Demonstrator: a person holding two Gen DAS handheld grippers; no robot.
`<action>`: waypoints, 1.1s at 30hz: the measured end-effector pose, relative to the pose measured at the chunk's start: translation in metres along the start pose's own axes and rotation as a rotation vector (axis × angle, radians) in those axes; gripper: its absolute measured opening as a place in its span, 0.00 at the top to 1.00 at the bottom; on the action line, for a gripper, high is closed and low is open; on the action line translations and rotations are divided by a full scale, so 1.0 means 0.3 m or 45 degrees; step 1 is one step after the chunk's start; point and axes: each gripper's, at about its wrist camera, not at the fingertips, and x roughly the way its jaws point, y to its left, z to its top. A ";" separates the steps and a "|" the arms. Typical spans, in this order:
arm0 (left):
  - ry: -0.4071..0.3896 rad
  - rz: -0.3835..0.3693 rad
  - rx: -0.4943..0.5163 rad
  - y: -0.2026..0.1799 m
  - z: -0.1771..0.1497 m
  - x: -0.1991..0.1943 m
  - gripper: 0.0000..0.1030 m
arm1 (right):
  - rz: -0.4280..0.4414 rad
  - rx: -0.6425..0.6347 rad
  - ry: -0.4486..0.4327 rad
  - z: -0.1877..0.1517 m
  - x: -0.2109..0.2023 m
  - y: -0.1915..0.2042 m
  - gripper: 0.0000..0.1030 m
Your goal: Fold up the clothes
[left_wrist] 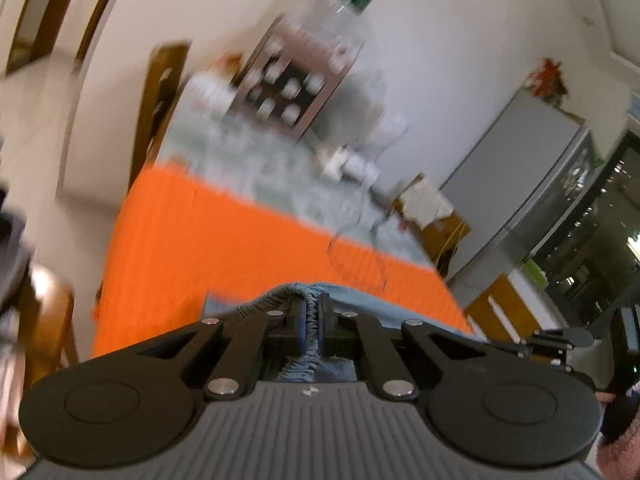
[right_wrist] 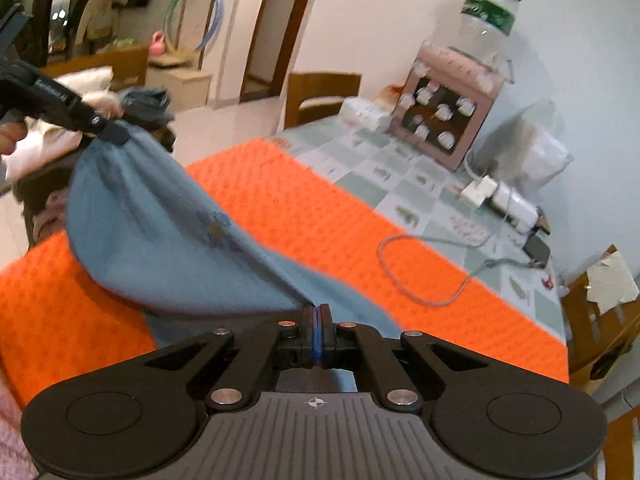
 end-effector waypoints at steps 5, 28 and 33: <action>-0.089 -0.045 0.106 -0.073 0.103 -0.016 0.95 | -0.056 -0.019 -0.077 0.067 -0.056 -0.031 0.98; 0.491 0.183 0.076 0.142 -0.408 -0.178 0.92 | 0.503 0.078 0.257 -0.201 -0.040 0.212 0.97; 0.426 0.178 0.031 0.140 -0.360 -0.207 0.61 | 0.570 0.083 0.277 -0.202 -0.041 0.176 0.85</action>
